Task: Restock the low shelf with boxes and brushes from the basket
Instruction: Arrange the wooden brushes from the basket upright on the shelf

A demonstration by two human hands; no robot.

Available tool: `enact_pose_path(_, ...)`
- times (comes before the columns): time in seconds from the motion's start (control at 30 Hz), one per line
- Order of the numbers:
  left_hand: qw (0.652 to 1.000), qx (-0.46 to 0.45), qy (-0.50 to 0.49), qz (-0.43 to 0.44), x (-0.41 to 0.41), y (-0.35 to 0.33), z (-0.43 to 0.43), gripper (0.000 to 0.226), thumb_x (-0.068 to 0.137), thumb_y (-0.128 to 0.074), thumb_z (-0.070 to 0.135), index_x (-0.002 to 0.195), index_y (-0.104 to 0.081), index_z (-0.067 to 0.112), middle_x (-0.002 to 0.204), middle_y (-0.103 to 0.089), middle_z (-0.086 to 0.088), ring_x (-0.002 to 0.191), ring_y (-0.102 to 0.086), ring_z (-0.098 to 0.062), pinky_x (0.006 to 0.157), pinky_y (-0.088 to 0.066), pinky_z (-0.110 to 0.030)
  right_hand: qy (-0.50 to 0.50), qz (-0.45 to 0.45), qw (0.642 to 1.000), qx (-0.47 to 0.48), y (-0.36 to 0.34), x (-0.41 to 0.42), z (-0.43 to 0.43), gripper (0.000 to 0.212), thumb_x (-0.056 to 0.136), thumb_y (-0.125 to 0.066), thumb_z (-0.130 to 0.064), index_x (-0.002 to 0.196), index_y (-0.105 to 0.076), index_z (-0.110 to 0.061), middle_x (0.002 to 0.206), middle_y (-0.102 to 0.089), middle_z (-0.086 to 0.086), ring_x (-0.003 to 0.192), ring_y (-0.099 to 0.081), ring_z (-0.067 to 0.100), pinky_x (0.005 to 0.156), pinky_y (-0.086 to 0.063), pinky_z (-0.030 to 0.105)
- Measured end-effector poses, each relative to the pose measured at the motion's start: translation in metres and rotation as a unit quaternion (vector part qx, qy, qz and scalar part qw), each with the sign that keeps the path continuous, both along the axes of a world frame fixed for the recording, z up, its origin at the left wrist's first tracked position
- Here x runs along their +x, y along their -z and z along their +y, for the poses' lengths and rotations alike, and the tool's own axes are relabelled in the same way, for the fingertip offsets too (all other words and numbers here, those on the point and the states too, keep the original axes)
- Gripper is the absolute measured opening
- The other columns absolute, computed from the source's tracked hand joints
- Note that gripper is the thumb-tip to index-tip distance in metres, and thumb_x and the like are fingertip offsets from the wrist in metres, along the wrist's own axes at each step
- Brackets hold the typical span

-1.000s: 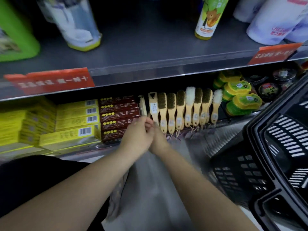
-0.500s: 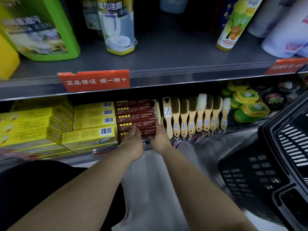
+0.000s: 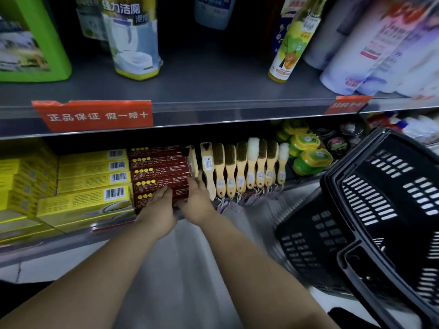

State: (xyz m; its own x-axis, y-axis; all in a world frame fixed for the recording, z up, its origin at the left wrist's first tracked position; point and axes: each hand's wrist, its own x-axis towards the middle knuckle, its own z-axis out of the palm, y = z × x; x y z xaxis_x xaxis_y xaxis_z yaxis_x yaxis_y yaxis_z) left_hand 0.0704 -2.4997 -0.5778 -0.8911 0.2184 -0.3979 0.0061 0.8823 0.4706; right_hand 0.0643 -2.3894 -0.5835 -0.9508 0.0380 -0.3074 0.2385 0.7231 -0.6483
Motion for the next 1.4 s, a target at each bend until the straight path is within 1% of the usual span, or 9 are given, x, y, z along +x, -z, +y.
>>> enact_pose_path(0.13,0.995,0.045,0.009,0.086,0.002,-0.027,-0.018,0.055,0.081,-0.054,0.002,0.135,-0.046,0.009,0.138,-0.047,-0.009,0.123,-0.046,-0.026,0.098,-0.036,-0.029,0.031,0.033,0.998,-0.045,-0.013,0.002,-0.029,0.049,0.089,-0.052,-0.014,0.137,-0.042,-0.016,0.141,-0.036,0.011,0.13,-0.034,0.028,0.108,-0.027,0.033)
enact_pose_path(0.23,0.986,0.039,-0.006,0.163,0.009,-0.043,-0.053,0.053,0.079,-0.053,-0.006,0.129,-0.055,0.009,0.133,-0.053,-0.008,0.119,-0.05,-0.027,0.097,-0.036,-0.027,0.009,0.015,0.991,-0.13,-0.016,0.0,-0.057,0.045,0.093,-0.048,-0.014,0.138,-0.042,-0.014,0.135,-0.04,0.016,0.125,-0.041,0.031,0.107,-0.032,0.034)
enact_pose_path(0.4,0.985,-0.089,-0.002,0.147,0.005,-0.047,-0.123,0.062,0.083,-0.059,-0.002,0.14,-0.039,0.01,0.144,-0.039,-0.006,0.13,-0.039,-0.023,0.103,-0.031,-0.026,-0.045,-0.029,0.98,-0.19,-0.009,-0.001,-0.095,0.048,0.097,-0.048,-0.024,0.143,-0.035,-0.024,0.141,-0.039,0.011,0.118,-0.047,0.025,0.091,-0.036,0.024)
enact_pose_path(0.57,0.975,-0.2,0.058,0.073,-0.007,-0.037,-0.143,0.075,0.081,-0.058,-0.005,0.145,-0.021,0.007,0.147,-0.029,-0.012,0.131,-0.036,-0.028,0.102,-0.037,-0.033,-0.032,-0.058,0.976,-0.208,-0.006,0.001,-0.098,0.043,0.1,-0.042,-0.025,0.141,-0.034,-0.034,0.122,-0.052,0.0,0.076,-0.057,0.013,0.06,-0.046,0.024)
enact_pose_path(0.67,0.972,-0.211,0.077,0.066,-0.012,-0.028,-0.139,0.079,0.081,-0.059,-0.004,0.146,-0.017,0.009,0.143,-0.034,-0.014,0.13,-0.036,-0.029,0.102,-0.038,-0.034,-0.033,-0.064,0.975,-0.21,-0.008,0.0,-0.093,0.041,0.1,-0.042,-0.025,0.14,-0.036,-0.031,0.123,-0.051,-0.002,0.099,-0.054,0.016,0.078,-0.043,0.024)
enact_pose_path(0.8,0.958,-0.25,0.1,0.095,-0.015,-0.021,-0.143,0.075,0.076,-0.058,-0.008,0.14,-0.025,0.011,0.128,-0.044,-0.015,0.119,-0.042,-0.031,0.094,-0.039,-0.036,-0.037,-0.071,0.977,-0.198,-0.007,0.001,-0.091,0.039,0.1,-0.041,-0.027,0.138,-0.037,-0.03,0.121,-0.053,-0.001,0.096,-0.056,0.021,0.082,-0.047,0.031)
enact_pose_path(1.1,0.956,-0.235,0.117,0.135,-0.013,-0.009,-0.143,0.08,0.068,-0.063,-0.011,0.136,-0.027,0.013,0.124,-0.047,-0.013,0.114,-0.045,-0.031,0.092,-0.037,-0.036,-0.008,-0.072,0.978,-0.194,0.006,0.005,-0.093,0.033,0.099,-0.04,-0.03,0.131,-0.04,-0.041,0.116,-0.059,0.015,0.104,-0.06,0.034,0.093,-0.049,0.05)
enact_pose_path(1.23,0.964,-0.198,0.113,0.138,-0.01,-0.012,-0.146,0.081,0.075,-0.057,-0.009,0.144,-0.023,0.012,0.133,-0.043,-0.014,0.121,-0.04,-0.031,0.099,-0.034,-0.035,0.004,-0.065,0.977,-0.205,0.008,0.006,-0.095,0.039,0.099,-0.042,-0.03,0.137,-0.035,-0.036,0.114,-0.056,0.001,0.106,-0.059,0.024,0.098,-0.046,0.047)
enact_pose_path(1.4,0.973,-0.107,0.126,0.16,-0.004,-0.043,-0.133,0.074,0.081,-0.054,-0.005,0.146,-0.023,0.01,0.148,-0.03,-0.01,0.136,-0.026,-0.026,0.11,-0.022,-0.03,0.008,-0.011,0.988,-0.157,-0.008,0.004,-0.1,0.047,0.098,-0.046,-0.028,0.141,-0.033,-0.018,0.135,-0.049,0.007,0.123,-0.047,0.025,0.102,-0.036,0.033)
